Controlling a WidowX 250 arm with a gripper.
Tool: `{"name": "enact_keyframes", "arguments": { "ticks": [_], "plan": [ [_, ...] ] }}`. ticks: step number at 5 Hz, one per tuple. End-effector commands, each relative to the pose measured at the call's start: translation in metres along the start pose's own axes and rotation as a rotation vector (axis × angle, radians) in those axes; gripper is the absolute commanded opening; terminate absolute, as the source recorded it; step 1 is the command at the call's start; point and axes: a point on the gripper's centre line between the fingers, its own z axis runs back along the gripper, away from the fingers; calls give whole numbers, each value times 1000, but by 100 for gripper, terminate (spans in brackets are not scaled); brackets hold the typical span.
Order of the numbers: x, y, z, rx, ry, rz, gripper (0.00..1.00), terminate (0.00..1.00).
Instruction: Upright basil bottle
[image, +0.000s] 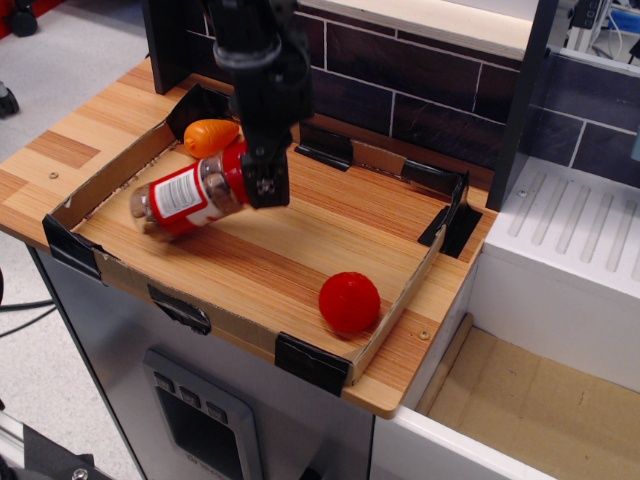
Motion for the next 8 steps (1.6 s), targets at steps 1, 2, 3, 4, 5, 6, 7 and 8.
{"name": "enact_keyframes", "arguments": {
  "ticks": [1, 2, 3, 4, 5, 6, 7, 8],
  "plan": [
    [13, 14, 48, 59, -107, -1, 0, 0],
    [12, 17, 52, 49, -189, 0, 0, 0],
    [9, 19, 55, 34, -311, -8, 0, 0],
    [6, 20, 56, 36, -378, -10, 0, 0],
    [5, 23, 57, 7, -413, -15, 0, 0],
    [5, 26, 54, 23, -396, 11, 100, 0],
    [6, 32, 63, 13, -401, 52, 100, 0],
    [6, 39, 77, 38, -402, 91, 100, 0]
  ]
}}
